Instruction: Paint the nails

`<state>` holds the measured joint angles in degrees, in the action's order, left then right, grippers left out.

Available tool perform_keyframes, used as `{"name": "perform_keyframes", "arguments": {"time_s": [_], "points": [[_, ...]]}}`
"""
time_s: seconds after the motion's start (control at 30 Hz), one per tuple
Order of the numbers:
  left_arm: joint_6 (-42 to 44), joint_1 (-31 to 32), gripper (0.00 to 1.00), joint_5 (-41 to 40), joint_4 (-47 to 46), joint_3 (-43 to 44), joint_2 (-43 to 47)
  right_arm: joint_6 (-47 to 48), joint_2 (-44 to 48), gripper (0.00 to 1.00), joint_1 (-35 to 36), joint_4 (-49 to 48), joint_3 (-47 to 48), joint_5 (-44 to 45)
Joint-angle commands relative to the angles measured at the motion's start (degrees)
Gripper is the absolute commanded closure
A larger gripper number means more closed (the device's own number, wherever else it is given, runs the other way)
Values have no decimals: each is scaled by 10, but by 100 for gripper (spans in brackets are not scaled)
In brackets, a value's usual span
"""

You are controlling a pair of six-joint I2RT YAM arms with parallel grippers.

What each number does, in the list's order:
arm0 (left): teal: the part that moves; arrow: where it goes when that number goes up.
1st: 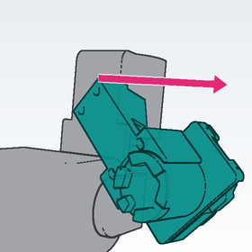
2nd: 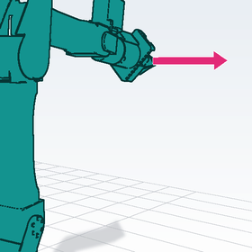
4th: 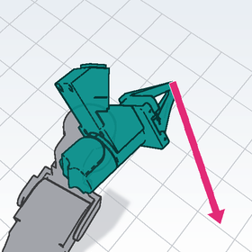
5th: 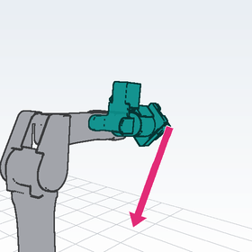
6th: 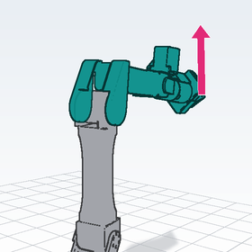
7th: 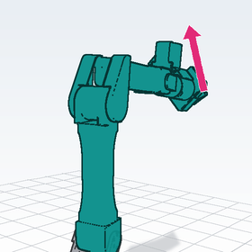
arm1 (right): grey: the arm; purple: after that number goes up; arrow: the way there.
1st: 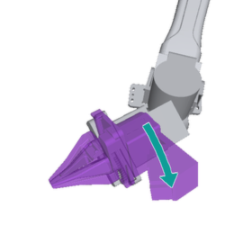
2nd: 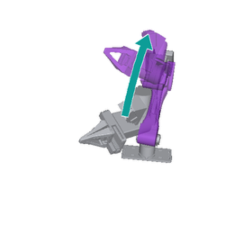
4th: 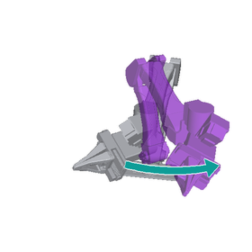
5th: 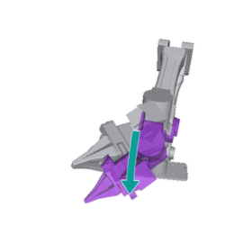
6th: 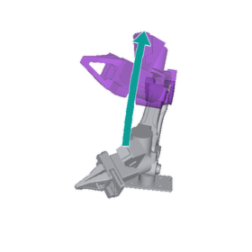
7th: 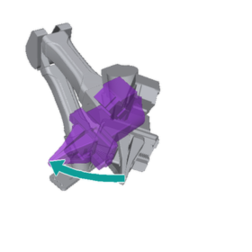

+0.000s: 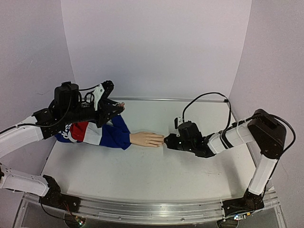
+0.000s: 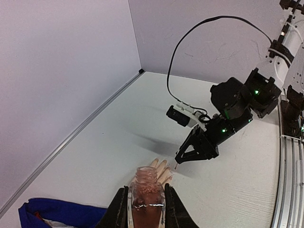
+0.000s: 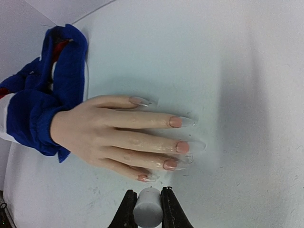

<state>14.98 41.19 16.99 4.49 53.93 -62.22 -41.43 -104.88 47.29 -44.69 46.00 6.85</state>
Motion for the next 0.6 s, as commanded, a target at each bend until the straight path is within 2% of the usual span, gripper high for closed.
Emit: {"name": "perform_keyframes", "arguments": {"time_s": [0.0,0.3,0.57], "points": [[-3,-1,100,12,-14,11,6,6,86,100,2,-9,-20,-8],[-1,-1,100,47,-14,9,-11,81,177,100,-9,25,-7,-114],[0,0,100,145,-14,14,-34,155,209,100,-26,137,121,-338]]}}
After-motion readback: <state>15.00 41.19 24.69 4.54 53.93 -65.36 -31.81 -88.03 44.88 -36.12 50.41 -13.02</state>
